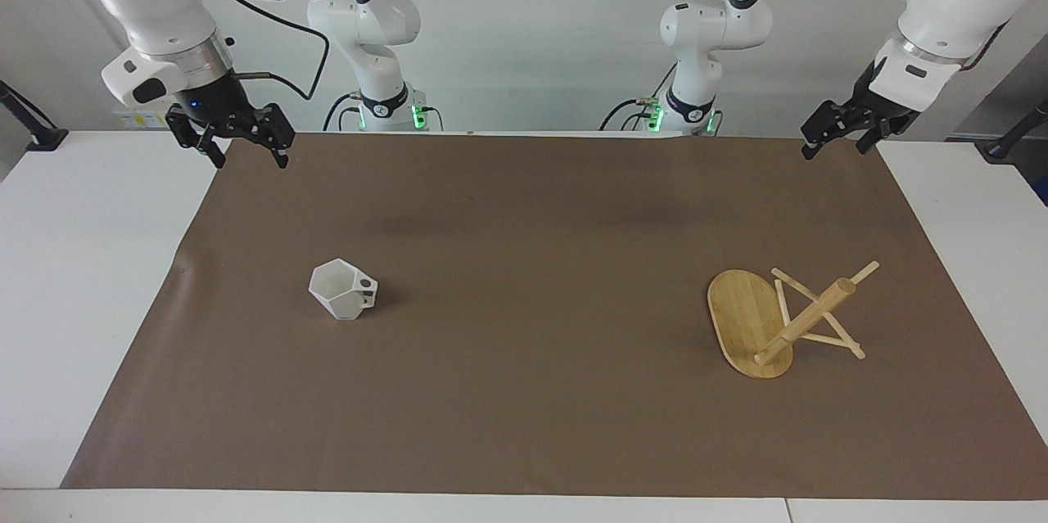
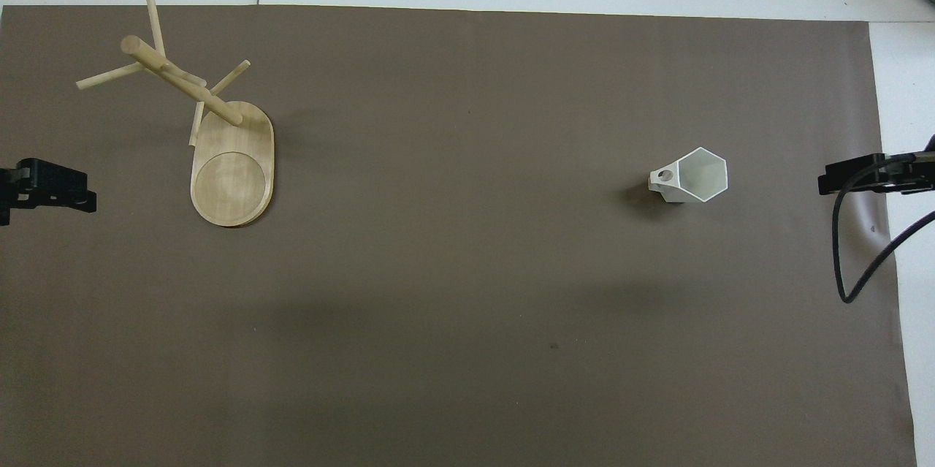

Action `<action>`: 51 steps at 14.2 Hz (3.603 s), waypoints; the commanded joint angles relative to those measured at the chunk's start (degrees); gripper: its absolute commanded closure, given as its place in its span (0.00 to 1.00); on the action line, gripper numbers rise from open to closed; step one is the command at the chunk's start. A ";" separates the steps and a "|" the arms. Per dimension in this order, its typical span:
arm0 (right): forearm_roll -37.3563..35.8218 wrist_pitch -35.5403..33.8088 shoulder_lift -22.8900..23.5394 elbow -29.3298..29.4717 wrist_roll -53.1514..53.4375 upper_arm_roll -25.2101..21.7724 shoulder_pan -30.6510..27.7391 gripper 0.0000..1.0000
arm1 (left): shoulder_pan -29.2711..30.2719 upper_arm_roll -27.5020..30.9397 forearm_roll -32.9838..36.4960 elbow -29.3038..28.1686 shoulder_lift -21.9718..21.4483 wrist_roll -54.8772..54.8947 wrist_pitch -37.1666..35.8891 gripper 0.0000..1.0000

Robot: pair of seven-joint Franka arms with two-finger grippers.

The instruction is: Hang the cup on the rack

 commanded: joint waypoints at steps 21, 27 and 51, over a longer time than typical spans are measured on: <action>0.59 0.42 -1.05 -1.25 -1.45 0.20 -0.13 0.00 | 0.17 -0.05 0.80 -1.74 -1.54 0.18 0.74 0.00; 0.67 0.42 -1.05 -1.25 -1.45 0.46 -0.13 0.00 | 0.17 -0.05 0.80 -1.74 -1.54 0.18 0.74 0.00; 0.67 3.57 -1.23 -2.65 -1.27 0.29 -0.13 0.00 | -0.79 -0.58 0.98 -4.03 -2.86 4.39 3.21 0.00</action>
